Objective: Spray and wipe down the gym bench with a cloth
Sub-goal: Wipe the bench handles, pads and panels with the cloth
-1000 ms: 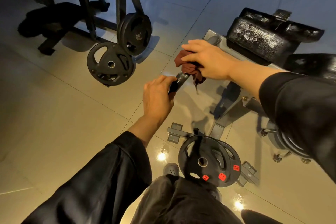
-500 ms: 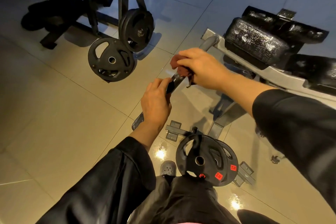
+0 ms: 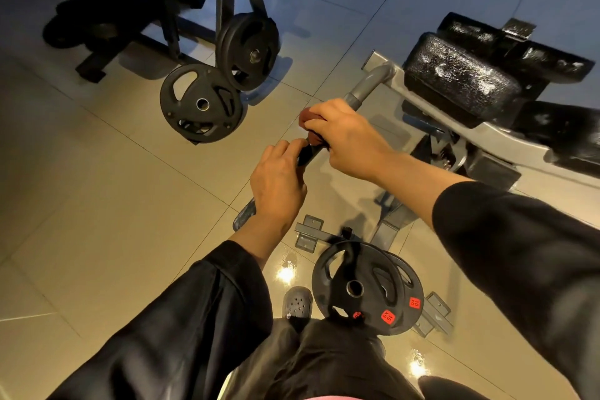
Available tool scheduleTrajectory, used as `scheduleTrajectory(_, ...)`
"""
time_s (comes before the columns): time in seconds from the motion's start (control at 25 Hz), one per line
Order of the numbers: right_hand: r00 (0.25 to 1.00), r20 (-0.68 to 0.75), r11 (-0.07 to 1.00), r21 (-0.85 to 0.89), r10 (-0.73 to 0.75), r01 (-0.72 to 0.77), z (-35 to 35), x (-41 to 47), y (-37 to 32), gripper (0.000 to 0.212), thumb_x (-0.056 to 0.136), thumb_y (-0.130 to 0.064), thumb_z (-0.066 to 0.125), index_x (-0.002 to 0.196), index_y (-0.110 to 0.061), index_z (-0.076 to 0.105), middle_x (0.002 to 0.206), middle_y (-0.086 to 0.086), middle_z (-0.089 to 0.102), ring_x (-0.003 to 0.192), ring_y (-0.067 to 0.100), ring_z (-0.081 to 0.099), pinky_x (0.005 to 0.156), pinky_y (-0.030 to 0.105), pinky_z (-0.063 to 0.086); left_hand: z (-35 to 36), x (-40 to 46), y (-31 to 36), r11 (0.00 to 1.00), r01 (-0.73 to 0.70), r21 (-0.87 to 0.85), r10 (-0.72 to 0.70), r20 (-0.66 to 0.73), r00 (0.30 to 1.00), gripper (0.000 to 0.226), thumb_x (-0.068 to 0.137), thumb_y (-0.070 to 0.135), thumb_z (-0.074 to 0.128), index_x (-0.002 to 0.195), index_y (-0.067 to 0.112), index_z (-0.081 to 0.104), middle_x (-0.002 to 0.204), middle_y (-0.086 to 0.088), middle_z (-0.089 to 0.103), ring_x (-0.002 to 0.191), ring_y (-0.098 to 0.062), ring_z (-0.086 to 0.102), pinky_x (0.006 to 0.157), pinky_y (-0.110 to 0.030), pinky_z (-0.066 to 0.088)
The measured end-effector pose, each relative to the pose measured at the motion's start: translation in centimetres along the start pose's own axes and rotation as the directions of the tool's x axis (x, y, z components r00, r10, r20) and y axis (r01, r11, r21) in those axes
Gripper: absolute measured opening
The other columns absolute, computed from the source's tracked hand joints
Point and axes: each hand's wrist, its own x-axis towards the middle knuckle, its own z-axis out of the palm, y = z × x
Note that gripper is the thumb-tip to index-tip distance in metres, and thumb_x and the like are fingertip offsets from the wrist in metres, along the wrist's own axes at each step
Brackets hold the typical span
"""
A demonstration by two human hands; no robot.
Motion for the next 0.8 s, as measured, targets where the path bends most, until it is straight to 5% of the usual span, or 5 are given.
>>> scheduleTrajectory(0.16, 0.999, 0.043, 0.99, -0.144, 0.003, 0.004, -2.7, 1.5, 4.3, 0.043, 0.085, -0.007, 0.066, 0.127, -0.015, 0.06, 0.127, 0.008, 0.057, 0.117, 0.03, 0.046, 0.099, 0.043, 0.04, -0.1, 0.0, -0.1, 1.0, -0.012, 0.003, 0.012, -0.002, 1.0, 0.038, 0.083, 0.009, 0.07, 0.119, 0.018, 0.062, 0.101, -0.003, 0.064, 0.087, -0.022, 0.055, 0.06, -0.029, 0.04)
scheduleTrajectory(0.36, 0.984, -0.057, 0.983, -0.064, 0.167, -0.171, -0.7, 1.0, 2.1, 0.035, 0.089, -0.005, 0.06, 0.123, -0.008, 0.062, 0.125, 0.01, 0.055, 0.118, 0.03, 0.042, 0.098, 0.04, 0.04, 0.4, -0.1, -0.1, 1.0, -0.006, -0.018, 0.006, -0.008, 1.0, 0.039, 0.082, 0.009, 0.071, 0.119, 0.018, 0.061, 0.101, -0.004, 0.064, 0.088, -0.022, 0.056, 0.063, -0.034, 0.05)
scheduleTrajectory(0.48, 0.995, -0.038, 0.996, -0.027, 0.089, -0.09, 0.2, 0.0, -0.2, 0.037, 0.086, 0.001, 0.062, 0.122, -0.003, 0.063, 0.125, 0.013, 0.056, 0.118, 0.031, 0.044, 0.095, 0.041, 0.045, 0.5, -0.1, -0.3, 1.0, -0.024, -0.006, 0.023, -0.022, 0.999, 0.043, 0.079, 0.007, 0.074, 0.118, 0.017, 0.061, 0.099, -0.004, 0.063, 0.086, -0.023, 0.057, 0.062, -0.035, 0.051)
scheduleTrajectory(0.64, 0.999, 0.037, 0.978, -0.21, -0.012, 0.019, -2.1, 1.0, 3.3, 0.042, 0.087, -0.008, 0.064, 0.129, -0.015, 0.059, 0.127, 0.008, 0.057, 0.115, 0.029, 0.046, 0.09, 0.042, 0.045, 0.7, -0.2, -0.4, 0.999, -0.047, -0.014, 0.047, -0.04, 0.998, 0.041, 0.078, 0.007, 0.074, 0.117, 0.015, 0.062, 0.096, -0.006, 0.063, 0.083, -0.024, 0.057, 0.059, -0.033, 0.048)
scheduleTrajectory(0.8, 0.979, -0.045, 0.953, -0.225, 0.2, -0.205, -2.8, 2.2, 5.0, 0.036, 0.091, -0.011, 0.059, 0.126, -0.014, 0.062, 0.125, 0.008, 0.057, 0.115, 0.028, 0.044, 0.093, 0.04, 0.041, 0.9, -0.2, -0.6, 0.998, -0.048, -0.037, 0.047, -0.052, 0.998, 0.04, 0.078, 0.007, 0.074, 0.116, 0.014, 0.063, 0.096, -0.007, 0.064, 0.083, -0.025, 0.057, 0.06, -0.035, 0.051)
